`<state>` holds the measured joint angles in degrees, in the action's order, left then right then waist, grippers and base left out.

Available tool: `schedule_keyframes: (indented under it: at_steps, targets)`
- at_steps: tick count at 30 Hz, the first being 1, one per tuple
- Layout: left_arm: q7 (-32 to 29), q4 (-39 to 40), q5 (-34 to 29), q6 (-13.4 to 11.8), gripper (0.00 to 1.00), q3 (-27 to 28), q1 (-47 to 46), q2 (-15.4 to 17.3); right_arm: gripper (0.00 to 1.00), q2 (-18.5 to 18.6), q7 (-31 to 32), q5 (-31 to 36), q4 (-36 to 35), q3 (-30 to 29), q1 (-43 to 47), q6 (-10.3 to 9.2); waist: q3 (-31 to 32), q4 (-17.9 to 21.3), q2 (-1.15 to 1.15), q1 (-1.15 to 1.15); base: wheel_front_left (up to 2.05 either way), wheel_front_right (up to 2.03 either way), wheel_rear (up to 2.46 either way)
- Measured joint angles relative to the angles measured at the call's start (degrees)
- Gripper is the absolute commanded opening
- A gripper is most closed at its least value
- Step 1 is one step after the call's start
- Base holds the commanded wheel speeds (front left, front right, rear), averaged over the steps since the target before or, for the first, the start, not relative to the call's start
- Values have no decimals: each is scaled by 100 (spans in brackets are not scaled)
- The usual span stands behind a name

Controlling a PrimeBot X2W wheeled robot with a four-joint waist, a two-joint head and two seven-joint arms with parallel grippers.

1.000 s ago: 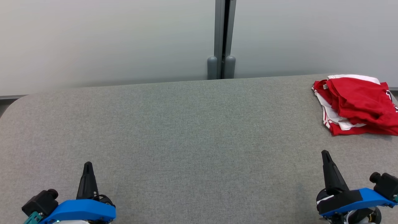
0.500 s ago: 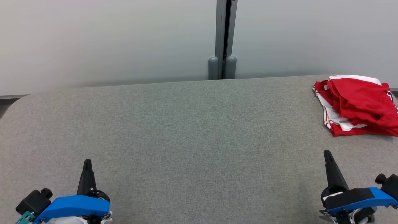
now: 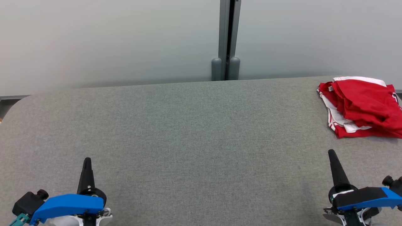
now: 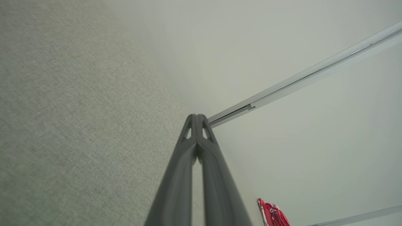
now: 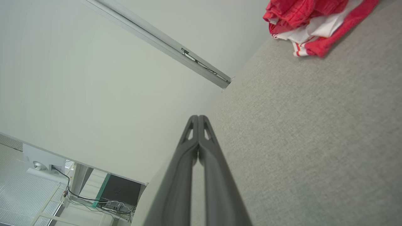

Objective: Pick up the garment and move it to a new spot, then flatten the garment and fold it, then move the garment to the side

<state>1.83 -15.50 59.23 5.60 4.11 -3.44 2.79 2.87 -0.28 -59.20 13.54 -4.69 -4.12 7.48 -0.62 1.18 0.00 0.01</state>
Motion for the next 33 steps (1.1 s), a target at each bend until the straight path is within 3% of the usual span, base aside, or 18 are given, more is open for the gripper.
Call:
schedule_keyframes:
  at_steps: [33]
  targets:
    - [-478, 77, 1871, 96, 0, 123, -141, 2, 0, 0, 381, -1872, 24, -105, -100, 0, 22, -59, 0, -1, 0, 0, 0]
